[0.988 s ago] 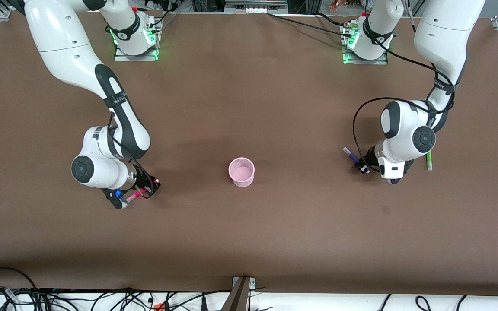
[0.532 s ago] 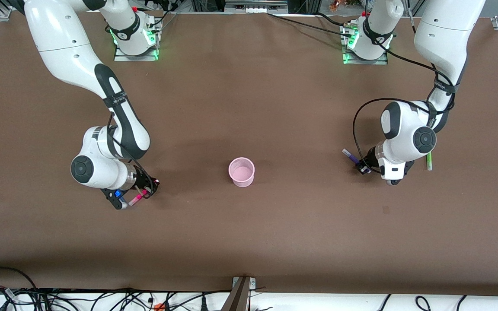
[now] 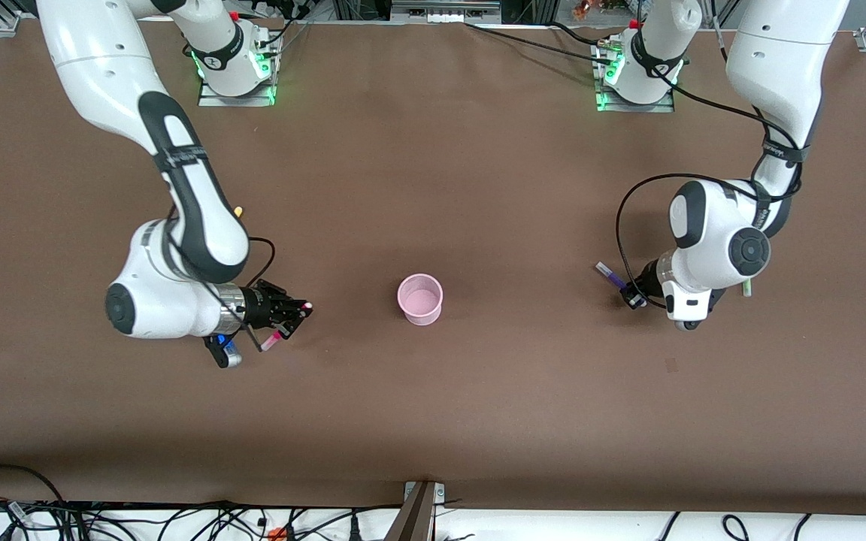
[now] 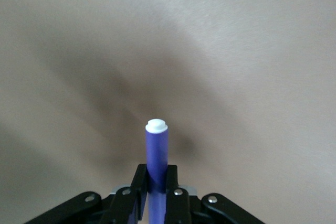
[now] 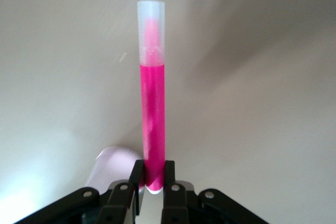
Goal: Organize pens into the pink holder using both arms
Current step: 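Carry the pink marker to the pink holder and insert it with the right gripper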
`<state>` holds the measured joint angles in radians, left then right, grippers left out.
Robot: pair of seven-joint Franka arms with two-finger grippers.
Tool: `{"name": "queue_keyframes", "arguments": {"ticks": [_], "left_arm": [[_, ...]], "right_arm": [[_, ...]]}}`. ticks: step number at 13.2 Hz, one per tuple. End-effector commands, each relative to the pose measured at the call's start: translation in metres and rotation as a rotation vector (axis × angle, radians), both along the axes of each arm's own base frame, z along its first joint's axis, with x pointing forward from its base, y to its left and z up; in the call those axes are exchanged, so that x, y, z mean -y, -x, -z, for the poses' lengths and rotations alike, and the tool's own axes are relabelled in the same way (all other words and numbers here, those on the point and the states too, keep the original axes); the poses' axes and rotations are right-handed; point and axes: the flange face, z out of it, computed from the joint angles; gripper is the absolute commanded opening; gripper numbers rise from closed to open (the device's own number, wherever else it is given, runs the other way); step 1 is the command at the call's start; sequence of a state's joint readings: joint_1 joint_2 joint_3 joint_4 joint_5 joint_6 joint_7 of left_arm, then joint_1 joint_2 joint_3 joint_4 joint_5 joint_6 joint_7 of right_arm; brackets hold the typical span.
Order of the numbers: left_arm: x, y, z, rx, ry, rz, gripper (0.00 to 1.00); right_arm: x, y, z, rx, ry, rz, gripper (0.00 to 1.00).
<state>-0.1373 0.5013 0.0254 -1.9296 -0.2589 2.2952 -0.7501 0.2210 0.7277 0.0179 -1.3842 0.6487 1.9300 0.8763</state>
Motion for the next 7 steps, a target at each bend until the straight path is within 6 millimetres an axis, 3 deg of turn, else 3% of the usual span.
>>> {"name": "queue_keyframes", "arguments": {"ticks": [1,4,7], "left_arm": [[-0.003,-0.014,-0.032,-0.029,0.029,0.022,0.0],[-0.006,-0.015,-0.036,-0.027,0.028,0.019,0.0],[-0.004,-0.025,-0.07,-0.007,0.04,0.028,0.0]], "right_arm": [[-0.045,0.008,-0.035,-0.106,-0.156,0.103,0.0],[-0.098,0.017,-0.056,-0.241,-0.391,0.246,0.0],[-0.14,0.021,-0.057,-0.264,-0.533,0.384,0.0]]}}
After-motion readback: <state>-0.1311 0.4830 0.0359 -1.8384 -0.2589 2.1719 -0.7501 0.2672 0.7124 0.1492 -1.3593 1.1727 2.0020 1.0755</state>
